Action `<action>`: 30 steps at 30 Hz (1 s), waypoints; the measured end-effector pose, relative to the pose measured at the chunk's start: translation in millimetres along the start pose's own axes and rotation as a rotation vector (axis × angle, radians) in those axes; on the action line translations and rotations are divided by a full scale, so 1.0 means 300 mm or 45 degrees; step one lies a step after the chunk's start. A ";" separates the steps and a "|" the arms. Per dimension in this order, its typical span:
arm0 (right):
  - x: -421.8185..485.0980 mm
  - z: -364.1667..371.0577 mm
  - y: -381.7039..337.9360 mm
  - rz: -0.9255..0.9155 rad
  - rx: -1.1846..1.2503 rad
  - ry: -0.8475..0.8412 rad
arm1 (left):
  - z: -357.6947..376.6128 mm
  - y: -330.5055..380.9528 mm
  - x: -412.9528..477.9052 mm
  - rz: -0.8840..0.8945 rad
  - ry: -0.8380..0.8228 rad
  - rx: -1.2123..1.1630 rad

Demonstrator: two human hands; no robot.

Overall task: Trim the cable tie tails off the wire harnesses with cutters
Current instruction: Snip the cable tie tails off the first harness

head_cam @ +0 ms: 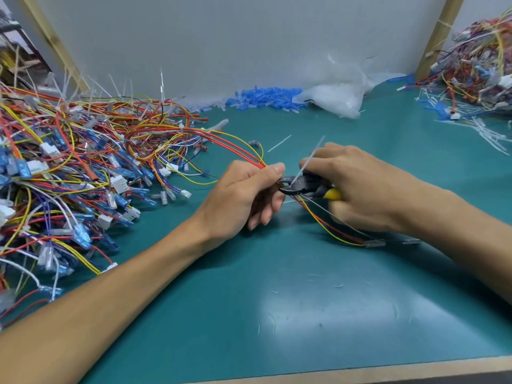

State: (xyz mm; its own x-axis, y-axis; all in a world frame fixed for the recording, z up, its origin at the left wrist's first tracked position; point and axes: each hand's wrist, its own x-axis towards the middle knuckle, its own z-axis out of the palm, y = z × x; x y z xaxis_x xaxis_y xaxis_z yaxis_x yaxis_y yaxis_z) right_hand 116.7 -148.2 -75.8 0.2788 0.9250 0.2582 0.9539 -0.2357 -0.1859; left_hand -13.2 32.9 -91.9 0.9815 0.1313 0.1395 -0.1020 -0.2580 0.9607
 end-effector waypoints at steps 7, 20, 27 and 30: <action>-0.009 -0.003 0.005 -0.014 0.029 -0.039 | -0.001 -0.004 -0.005 0.011 0.020 0.063; -0.015 -0.011 0.003 -0.012 -0.155 -0.074 | 0.000 0.004 -0.009 0.017 0.021 0.088; -0.012 -0.014 -0.002 -0.025 -0.116 -0.101 | -0.004 0.002 -0.001 -0.004 -0.045 0.067; -0.019 -0.016 -0.001 -0.014 -0.189 -0.098 | -0.003 -0.004 0.001 -0.009 -0.077 0.102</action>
State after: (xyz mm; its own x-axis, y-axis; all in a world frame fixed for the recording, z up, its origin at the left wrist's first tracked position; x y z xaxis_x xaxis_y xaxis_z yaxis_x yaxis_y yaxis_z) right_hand 115.4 -155.0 -72.6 0.2644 0.9466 0.1847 0.9644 -0.2615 -0.0401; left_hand -12.8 34.1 -92.6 0.9903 0.0762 0.1161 -0.0844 -0.3336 0.9389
